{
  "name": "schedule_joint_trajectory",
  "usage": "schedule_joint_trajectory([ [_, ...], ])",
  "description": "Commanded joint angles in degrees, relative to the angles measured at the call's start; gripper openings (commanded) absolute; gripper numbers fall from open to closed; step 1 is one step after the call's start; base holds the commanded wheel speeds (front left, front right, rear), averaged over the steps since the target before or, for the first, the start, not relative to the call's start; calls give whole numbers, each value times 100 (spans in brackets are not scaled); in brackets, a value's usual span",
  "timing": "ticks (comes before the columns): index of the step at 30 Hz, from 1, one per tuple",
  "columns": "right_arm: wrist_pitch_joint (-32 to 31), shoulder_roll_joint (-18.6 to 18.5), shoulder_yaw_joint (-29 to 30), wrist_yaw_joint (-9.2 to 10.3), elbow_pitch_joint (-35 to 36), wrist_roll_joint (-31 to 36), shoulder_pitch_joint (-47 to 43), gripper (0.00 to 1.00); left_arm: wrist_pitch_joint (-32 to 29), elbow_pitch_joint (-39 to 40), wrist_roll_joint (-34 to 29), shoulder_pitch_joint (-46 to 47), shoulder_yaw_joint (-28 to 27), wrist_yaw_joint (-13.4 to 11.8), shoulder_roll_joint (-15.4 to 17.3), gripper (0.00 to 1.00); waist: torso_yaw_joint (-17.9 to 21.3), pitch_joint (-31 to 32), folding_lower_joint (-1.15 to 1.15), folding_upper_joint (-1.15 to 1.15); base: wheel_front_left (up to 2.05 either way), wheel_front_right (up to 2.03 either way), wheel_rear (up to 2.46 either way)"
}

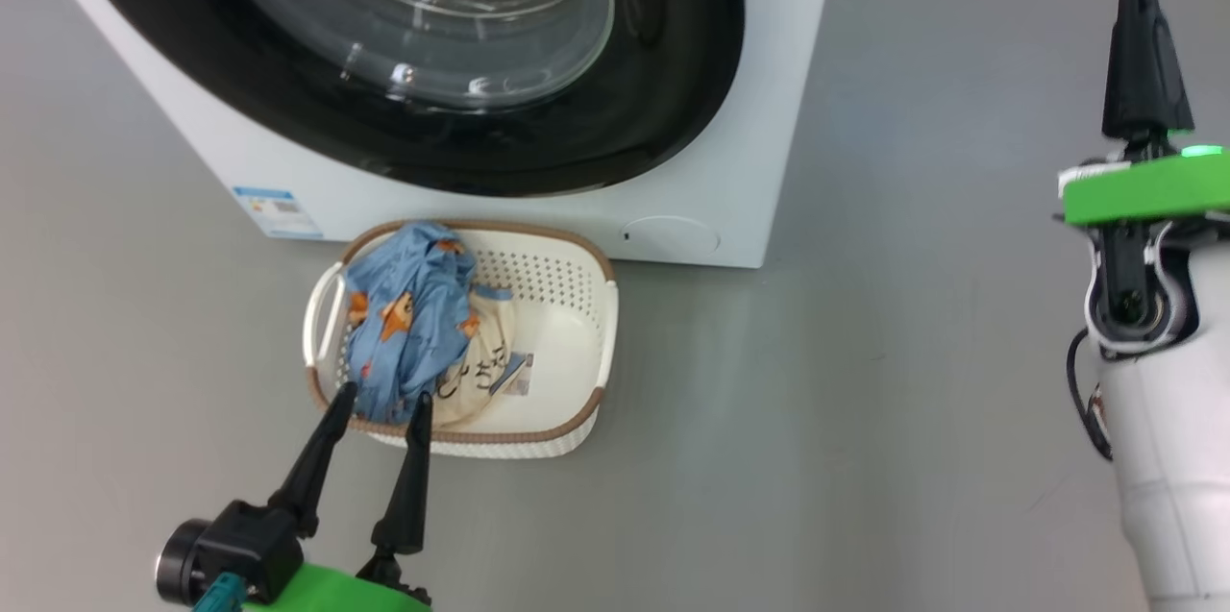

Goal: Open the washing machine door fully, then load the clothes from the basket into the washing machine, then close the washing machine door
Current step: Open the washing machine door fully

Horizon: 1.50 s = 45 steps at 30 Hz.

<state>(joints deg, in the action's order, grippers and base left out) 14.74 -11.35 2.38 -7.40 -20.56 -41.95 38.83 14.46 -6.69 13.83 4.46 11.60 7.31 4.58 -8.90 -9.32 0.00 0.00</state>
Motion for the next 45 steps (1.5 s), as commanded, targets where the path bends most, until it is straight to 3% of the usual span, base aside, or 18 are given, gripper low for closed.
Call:
schedule_joint_trajectory([
  [1,26,-53,-207,-9,69,-156,224,0,54,100,56,238,-138,18,29,100,-212,-208,0,0,0,0,0],
  [10,-356,-773,-1186,-9,-319,-2307,1284,0,54,74,172,482,14,18,-48,100,-580,-567,0,0,0,0,0],
  [17,-1289,-1371,-1626,-9,-315,-3786,1710,0,54,57,243,602,135,18,-103,100,-878,-783,0,0,0,0,0],
  [23,-2314,-1567,-1665,-9,-560,-4711,2059,0,54,57,285,687,240,18,-126,100,-1078,-986,0,0,0,0,0],
  [33,-3667,-1507,-1717,-9,-1136,-5294,2694,0,54,117,332,809,372,18,-151,100,-1255,-1294,0,0,0,0,0],
  [45,-4458,-1449,-1731,-9,-1911,-5295,3415,0,54,179,426,961,505,18,-167,100,-1404,-1666,0,0,0,0,0],
])
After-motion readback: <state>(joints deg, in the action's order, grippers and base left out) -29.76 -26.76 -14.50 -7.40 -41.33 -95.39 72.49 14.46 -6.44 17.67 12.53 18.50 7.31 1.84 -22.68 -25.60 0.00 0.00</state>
